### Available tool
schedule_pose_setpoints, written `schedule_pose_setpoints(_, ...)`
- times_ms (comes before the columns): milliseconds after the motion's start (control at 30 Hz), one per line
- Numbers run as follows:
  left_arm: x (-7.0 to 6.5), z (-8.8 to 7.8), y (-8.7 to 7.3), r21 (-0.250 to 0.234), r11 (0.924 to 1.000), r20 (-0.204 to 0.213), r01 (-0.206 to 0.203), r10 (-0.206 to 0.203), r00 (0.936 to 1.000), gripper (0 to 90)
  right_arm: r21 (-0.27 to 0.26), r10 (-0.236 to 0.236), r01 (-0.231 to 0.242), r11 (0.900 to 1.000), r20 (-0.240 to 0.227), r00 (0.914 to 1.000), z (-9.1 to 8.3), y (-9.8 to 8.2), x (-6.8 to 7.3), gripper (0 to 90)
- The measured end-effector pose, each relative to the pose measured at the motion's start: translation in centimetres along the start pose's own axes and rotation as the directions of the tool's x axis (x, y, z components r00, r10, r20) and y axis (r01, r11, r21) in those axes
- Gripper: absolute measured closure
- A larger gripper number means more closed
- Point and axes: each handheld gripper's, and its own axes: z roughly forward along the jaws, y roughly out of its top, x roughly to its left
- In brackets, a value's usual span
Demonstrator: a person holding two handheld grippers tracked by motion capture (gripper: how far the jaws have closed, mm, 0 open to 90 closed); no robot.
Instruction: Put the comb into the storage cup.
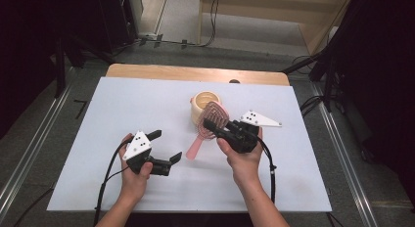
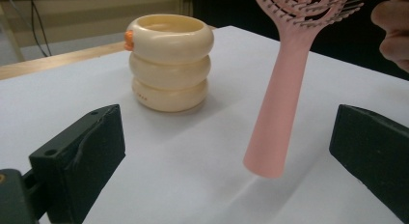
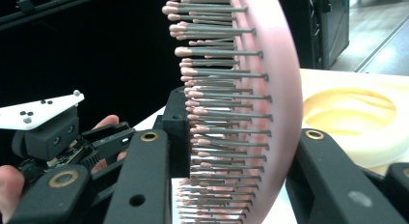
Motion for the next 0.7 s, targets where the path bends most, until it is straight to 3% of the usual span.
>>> schedule_pose_setpoints(700,3.0,-5.2,-3.1,0.007,0.9999,-0.098,0.008,-0.008,0.9952,0.0,0.004,-0.017,0.017,1.000,-0.005,0.9998,0.1,0.9,0.2,61.7)
